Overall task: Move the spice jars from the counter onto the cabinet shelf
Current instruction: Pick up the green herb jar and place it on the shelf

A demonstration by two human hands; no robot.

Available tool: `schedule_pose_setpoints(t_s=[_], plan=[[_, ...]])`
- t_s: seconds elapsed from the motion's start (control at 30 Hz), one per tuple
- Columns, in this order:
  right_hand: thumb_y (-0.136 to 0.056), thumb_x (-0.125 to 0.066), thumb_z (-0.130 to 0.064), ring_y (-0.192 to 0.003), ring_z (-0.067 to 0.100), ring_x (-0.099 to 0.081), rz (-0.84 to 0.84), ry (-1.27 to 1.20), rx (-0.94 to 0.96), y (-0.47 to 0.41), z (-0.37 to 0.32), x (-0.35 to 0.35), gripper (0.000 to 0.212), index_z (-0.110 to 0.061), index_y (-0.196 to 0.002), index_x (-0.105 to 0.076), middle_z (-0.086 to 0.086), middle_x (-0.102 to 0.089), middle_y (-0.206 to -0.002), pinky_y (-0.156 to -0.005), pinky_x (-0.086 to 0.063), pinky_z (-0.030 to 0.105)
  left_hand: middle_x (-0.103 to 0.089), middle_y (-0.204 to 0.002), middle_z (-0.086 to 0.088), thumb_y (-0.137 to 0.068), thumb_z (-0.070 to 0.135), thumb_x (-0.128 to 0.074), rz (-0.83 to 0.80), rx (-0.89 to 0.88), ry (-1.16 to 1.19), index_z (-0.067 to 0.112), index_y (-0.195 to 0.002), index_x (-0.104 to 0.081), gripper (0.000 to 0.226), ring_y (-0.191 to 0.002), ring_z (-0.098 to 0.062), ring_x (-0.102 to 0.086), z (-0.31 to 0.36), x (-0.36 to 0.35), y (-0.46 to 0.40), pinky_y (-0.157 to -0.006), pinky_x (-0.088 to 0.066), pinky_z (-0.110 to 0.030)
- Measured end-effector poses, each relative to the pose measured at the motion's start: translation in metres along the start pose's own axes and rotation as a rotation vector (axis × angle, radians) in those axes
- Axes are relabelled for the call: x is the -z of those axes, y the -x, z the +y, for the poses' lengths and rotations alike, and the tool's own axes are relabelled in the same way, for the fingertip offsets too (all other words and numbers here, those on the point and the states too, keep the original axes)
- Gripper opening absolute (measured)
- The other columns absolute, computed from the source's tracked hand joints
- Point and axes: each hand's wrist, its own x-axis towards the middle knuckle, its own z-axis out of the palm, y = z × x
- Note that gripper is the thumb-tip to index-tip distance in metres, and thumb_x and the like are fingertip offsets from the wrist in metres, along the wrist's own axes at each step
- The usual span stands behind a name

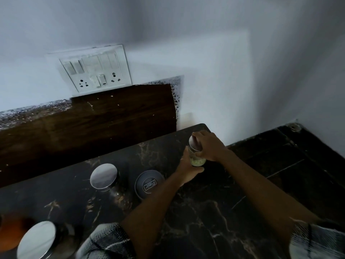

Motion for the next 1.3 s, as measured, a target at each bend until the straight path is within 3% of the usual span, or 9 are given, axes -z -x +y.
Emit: schedule_pose_setpoints(t_s=[0.1,0.2,0.37,0.53,0.63,0.77,0.97,1.17,1.3], plan=[[-0.072,-0.075,-0.036,-0.122,0.032,-0.041,-0.01,-0.036,-0.011,0.002,-0.001,0.003,0.077,-0.02,-0.137,-0.038,0.008,-0.039,-0.137,-0.098,-0.043,0.04,-0.035,-0.146,-0.009,-0.077,-0.001,-0.071,-0.008,-0.019,0.033,0.012,-0.15,-0.004,0.101,-0.131,-0.022,-0.04,0.001,-0.002,0.006,-0.097,-0.037,-0.023],[-0.068,-0.077,-0.037,-0.116,0.029,-0.045,-0.056,-0.019,-0.006,0.009,-0.004,0.006,0.072,-0.021,-0.129,-0.043,0.005,-0.041,-0.129,-0.093,-0.047,0.04,-0.047,-0.135,-0.01,-0.075,-0.003,-0.071,-0.007,-0.081,0.01,0.013,-0.138,-0.028,0.078,-0.122,-0.021,-0.049,0.0,0.001,0.018,-0.098,-0.046,-0.032],[-0.063,-0.077,-0.043,-0.103,0.024,-0.053,-0.048,-0.044,0.024,0.025,-0.023,0.025,0.069,-0.019,-0.122,-0.049,0.005,-0.047,-0.119,-0.079,-0.045,0.031,-0.054,-0.117,0.009,-0.074,0.004,-0.075,0.026,-0.199,0.025,0.035,-0.116,-0.039,0.064,-0.103,-0.002,-0.055,0.004,0.013,0.045,-0.088,-0.047,-0.018],[-0.062,-0.075,-0.049,-0.087,0.02,-0.056,-0.053,-0.001,0.075,0.039,-0.072,0.083,0.054,-0.021,-0.103,-0.053,0.002,-0.05,-0.103,-0.067,-0.041,0.028,-0.053,-0.128,-0.002,-0.076,0.0,-0.072,0.142,-0.311,0.117,0.024,-0.13,-0.038,0.069,-0.115,-0.016,-0.056,0.022,0.036,0.081,-0.097,-0.05,-0.041],[-0.061,-0.074,-0.054,-0.086,0.02,-0.055,-0.036,0.045,0.124,0.053,-0.113,0.122,0.05,-0.021,-0.092,-0.054,0.001,-0.05,-0.101,-0.072,-0.049,0.032,-0.056,-0.119,0.007,-0.078,0.002,-0.072,0.252,-0.397,0.156,0.04,-0.116,-0.042,0.062,-0.108,-0.01,-0.059,0.046,0.055,0.107,-0.089,-0.054,-0.031],[-0.062,-0.073,-0.056,-0.084,0.022,-0.059,0.018,0.101,0.187,0.072,-0.163,0.165,0.049,-0.018,-0.09,-0.058,0.002,-0.056,-0.1,-0.075,-0.05,0.037,-0.052,-0.121,0.009,-0.08,0.006,-0.07,0.351,-0.481,0.126,0.033,-0.123,-0.039,0.059,-0.111,-0.012,-0.056,0.07,0.085,0.142,-0.084,-0.05,-0.019],[-0.064,-0.073,-0.056,-0.084,0.021,-0.062,0.083,0.123,0.266,0.106,-0.229,0.209,0.055,-0.013,-0.095,-0.061,0.003,-0.062,-0.097,-0.071,-0.049,0.034,-0.056,-0.127,-0.003,-0.077,0.021,-0.074,0.534,-0.599,0.044,0.016,-0.135,-0.039,0.067,-0.115,-0.019,-0.056,0.098,0.122,0.204,-0.096,-0.05,-0.043],[-0.067,-0.07,-0.061,-0.089,0.024,-0.064,0.124,0.16,0.355,0.135,-0.281,0.241,0.063,-0.009,-0.102,-0.063,0.006,-0.066,-0.101,-0.075,-0.053,0.036,-0.056,-0.107,0.017,-0.075,0.028,-0.076,0.644,-0.713,0.012,0.029,-0.121,-0.044,0.057,-0.099,-0.005,-0.06,0.113,0.157,0.254,-0.079,-0.052,-0.02],[-0.072,-0.072,-0.053,-0.087,0.018,-0.06,0.039,0.018,0.411,0.148,-0.306,0.26,0.059,-0.015,-0.115,-0.059,-0.004,-0.058,-0.1,-0.067,-0.053,0.032,-0.062,-0.103,0.016,-0.078,0.025,-0.075,0.611,-0.732,0.054,0.027,-0.112,-0.052,0.041,-0.091,-0.001,-0.064,0.122,0.184,0.282,-0.068,-0.054,-0.014]])
